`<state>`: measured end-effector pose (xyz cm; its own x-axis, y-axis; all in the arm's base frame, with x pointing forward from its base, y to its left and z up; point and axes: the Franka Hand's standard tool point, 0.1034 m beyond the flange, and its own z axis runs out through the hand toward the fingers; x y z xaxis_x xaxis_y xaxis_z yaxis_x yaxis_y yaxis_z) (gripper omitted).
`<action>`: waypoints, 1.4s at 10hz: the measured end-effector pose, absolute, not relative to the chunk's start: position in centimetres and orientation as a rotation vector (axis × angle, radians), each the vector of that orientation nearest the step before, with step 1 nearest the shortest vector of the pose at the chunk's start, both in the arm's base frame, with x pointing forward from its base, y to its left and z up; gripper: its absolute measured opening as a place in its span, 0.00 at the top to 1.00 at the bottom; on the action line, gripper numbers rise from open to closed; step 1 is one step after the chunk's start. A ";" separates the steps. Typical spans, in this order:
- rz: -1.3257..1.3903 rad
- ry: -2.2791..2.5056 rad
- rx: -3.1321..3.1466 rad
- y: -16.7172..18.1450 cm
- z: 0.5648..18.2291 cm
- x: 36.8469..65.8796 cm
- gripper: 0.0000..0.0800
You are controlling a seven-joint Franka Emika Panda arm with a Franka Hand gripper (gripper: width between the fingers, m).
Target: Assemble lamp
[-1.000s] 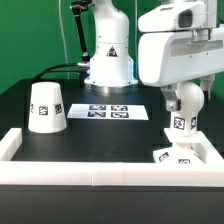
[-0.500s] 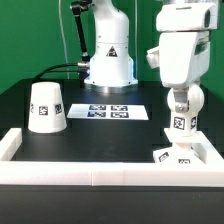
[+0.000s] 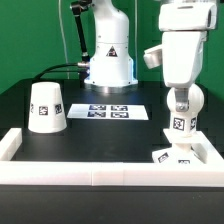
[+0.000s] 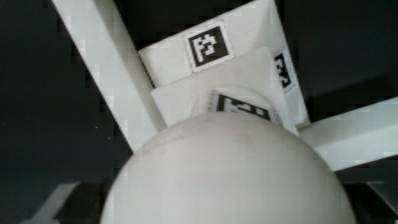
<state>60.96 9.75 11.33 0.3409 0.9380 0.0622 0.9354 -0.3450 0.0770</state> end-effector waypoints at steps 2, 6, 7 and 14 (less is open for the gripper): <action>0.149 1.733 2.585 9.7 11.3 61.0 0.28; 0.179 1.210 2.884 9.9 11.3 61.0 0.28; 0.180 1.102 2.932 9.9 11.3 61.0 0.28; 0.186 0.239 3.151 9.5 11.5 61.3 0.27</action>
Offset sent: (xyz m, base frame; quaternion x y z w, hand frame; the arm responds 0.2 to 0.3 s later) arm -0.0031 -0.0026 0.0021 -0.0158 0.0090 0.2125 0.9770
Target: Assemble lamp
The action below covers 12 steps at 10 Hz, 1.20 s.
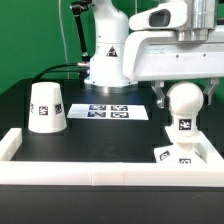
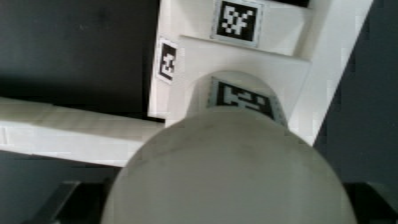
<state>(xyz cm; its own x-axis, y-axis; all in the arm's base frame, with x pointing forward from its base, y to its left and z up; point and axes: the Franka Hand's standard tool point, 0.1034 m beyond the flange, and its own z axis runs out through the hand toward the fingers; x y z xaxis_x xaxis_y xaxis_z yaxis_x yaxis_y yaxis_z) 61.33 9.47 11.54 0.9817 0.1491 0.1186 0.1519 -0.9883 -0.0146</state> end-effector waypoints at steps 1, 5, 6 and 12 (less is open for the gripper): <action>-0.183 -0.156 -3.106 9.4 11.6 61.3 0.27; -0.147 0.402 -3.074 9.1 11.5 61.1 0.27; -0.112 0.589 -3.046 9.2 11.4 60.8 0.27; -0.041 1.211 -2.835 9.9 11.2 60.4 0.27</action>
Offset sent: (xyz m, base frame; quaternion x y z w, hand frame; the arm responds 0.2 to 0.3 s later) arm -0.0043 0.0021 0.0012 -0.0091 -0.0146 0.2949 0.9554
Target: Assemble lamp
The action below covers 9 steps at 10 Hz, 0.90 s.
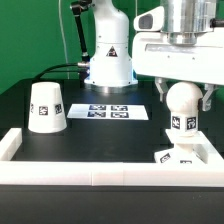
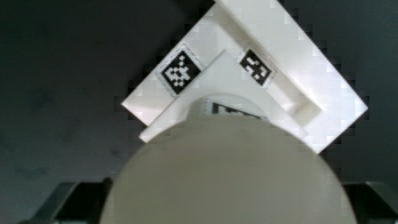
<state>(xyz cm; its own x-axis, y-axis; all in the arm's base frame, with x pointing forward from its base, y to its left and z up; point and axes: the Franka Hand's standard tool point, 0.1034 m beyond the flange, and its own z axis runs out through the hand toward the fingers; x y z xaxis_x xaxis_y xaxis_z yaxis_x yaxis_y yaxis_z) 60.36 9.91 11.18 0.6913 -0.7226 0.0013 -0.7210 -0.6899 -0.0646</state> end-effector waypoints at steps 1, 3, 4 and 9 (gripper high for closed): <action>-0.028 1.326 -2.774 10.0 11.2 60.3 0.27; -0.010 1.468 -2.688 10.1 11.1 60.3 0.27; 0.012 1.627 -2.580 10.3 11.1 60.2 0.27; 0.151 2.172 -2.024 10.3 11.0 60.5 0.27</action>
Offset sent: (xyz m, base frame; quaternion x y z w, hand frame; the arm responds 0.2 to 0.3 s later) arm 0.0000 0.0000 0.0000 0.0000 0.0000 0.1938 0.9810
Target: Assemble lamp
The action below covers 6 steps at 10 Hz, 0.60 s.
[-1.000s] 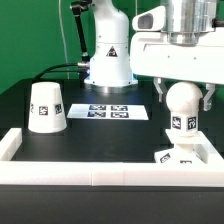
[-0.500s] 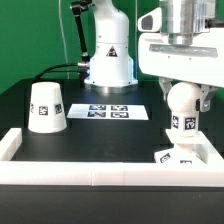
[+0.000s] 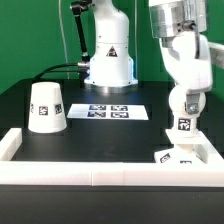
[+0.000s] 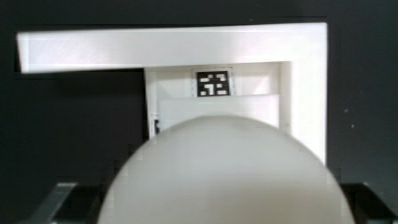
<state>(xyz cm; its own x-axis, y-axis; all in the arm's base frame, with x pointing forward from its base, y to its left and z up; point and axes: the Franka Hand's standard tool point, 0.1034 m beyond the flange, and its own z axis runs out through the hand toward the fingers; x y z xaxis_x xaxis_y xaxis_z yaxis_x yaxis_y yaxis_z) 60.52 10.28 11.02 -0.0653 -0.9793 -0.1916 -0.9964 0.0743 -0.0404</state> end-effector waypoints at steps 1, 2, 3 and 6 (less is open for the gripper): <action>0.148 2.200 -1.988 10.3 11.0 60.6 0.27; 0.153 2.229 -1.954 10.5 11.0 60.6 0.27; 0.165 2.271 -1.899 10.6 11.0 60.6 0.27; 0.154 2.164 -2.020 10.8 11.0 60.5 0.15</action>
Offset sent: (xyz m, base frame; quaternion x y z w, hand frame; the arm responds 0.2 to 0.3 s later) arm 0.0000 0.0000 0.0000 0.0000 0.0000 0.0650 0.9979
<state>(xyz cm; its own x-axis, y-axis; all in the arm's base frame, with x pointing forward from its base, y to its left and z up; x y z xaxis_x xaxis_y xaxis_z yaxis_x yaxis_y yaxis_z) 60.52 10.75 11.00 -0.0627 -0.9780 -0.1987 -0.9963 0.0730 -0.0447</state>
